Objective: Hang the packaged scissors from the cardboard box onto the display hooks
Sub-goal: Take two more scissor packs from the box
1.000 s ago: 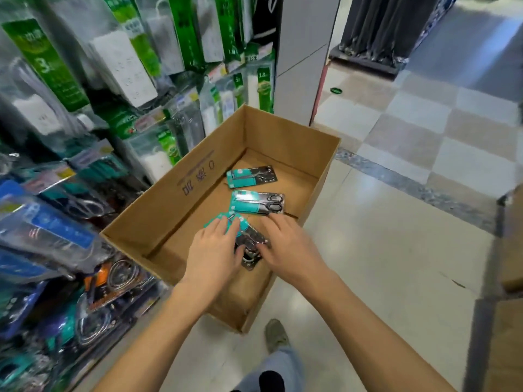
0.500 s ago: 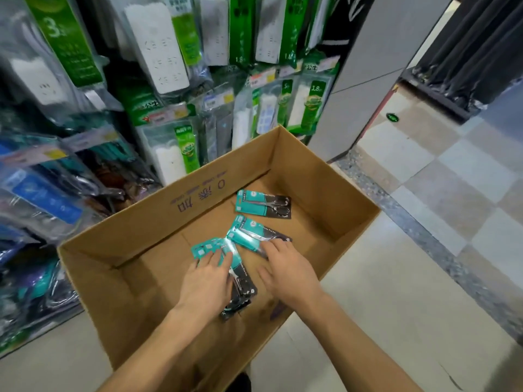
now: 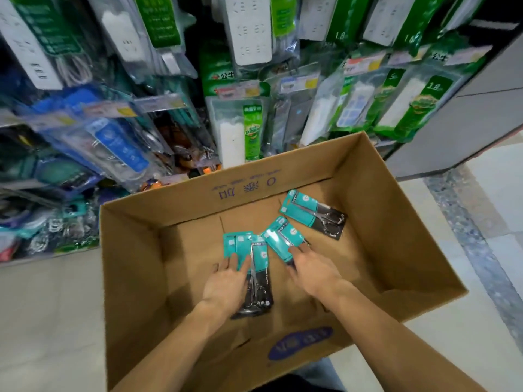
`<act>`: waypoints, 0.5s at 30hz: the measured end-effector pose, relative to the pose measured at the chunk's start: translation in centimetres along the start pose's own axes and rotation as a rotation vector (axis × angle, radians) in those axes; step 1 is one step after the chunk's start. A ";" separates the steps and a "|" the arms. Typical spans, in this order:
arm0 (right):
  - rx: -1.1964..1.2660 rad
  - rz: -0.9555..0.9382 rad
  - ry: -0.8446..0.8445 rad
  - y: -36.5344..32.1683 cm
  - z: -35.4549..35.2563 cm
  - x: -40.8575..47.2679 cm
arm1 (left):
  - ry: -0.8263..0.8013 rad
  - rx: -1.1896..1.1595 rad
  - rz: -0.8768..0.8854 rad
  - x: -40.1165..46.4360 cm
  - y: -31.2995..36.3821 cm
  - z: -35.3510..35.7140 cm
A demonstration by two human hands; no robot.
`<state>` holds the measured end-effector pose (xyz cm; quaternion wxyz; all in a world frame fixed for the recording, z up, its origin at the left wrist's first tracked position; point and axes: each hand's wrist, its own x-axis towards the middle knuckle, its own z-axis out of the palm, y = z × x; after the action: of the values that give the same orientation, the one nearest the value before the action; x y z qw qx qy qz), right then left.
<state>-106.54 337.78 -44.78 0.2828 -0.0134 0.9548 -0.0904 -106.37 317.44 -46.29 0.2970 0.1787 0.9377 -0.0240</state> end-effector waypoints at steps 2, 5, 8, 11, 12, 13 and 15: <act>-0.044 -0.046 -0.068 1.1 -0.2 1.2 | -0.034 -0.036 -0.063 0.3 1.0 0.1; -0.072 -0.095 -0.136 2.8 -0.6 3.0 | -0.108 -0.106 -0.174 0.9 2.2 0.3; -0.084 -0.145 -0.148 4.7 -0.3 4.4 | -0.169 -0.172 -0.271 1.6 2.6 0.6; -0.056 -0.167 -0.143 6.4 0.1 5.4 | -0.219 -0.332 -0.327 1.8 2.7 1.1; -0.040 -0.153 -0.157 6.9 0.1 5.6 | -0.225 -0.385 -0.345 1.8 2.8 1.3; -0.025 -0.133 -0.169 7.4 0.2 5.9 | -0.223 -0.433 -0.365 1.8 2.9 1.4; 0.020 -0.101 -0.196 8.2 0.2 6.3 | -0.208 -0.506 -0.403 1.8 3.2 1.5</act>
<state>-111.46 345.34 -49.81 0.3699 -0.0674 0.9198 -0.1124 -105.80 320.79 -48.37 0.4155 -0.0930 0.8950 0.1329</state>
